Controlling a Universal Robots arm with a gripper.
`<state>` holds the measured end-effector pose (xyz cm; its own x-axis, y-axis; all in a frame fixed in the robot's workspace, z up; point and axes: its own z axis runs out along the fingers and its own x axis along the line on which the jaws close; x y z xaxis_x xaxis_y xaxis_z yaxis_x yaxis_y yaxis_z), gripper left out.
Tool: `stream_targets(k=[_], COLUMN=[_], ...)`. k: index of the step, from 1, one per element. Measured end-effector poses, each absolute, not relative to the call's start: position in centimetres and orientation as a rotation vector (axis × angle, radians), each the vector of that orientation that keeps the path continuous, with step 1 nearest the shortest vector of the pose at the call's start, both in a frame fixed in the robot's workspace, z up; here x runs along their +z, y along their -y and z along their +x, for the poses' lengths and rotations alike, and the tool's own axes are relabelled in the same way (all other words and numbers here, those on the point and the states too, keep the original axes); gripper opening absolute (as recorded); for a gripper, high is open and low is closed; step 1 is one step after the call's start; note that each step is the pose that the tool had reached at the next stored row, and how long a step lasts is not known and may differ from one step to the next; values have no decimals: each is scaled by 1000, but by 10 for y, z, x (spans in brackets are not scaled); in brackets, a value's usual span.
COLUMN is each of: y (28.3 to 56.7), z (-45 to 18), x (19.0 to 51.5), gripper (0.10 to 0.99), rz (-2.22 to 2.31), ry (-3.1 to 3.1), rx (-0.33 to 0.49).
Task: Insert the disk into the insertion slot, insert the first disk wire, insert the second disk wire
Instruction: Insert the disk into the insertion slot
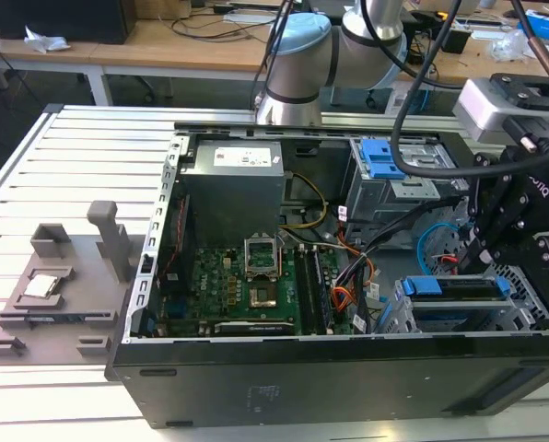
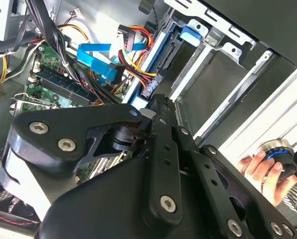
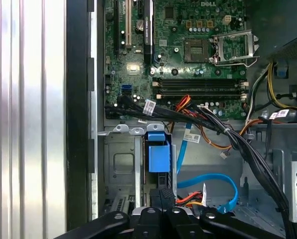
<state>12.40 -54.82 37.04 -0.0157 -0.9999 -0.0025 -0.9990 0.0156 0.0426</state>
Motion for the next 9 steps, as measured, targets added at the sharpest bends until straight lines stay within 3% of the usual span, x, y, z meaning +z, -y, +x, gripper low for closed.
stream_targets(k=[9], y=[548], z=[125], x=[363], gripper=[106], rz=[2184], ry=[2218], rx=[-50])
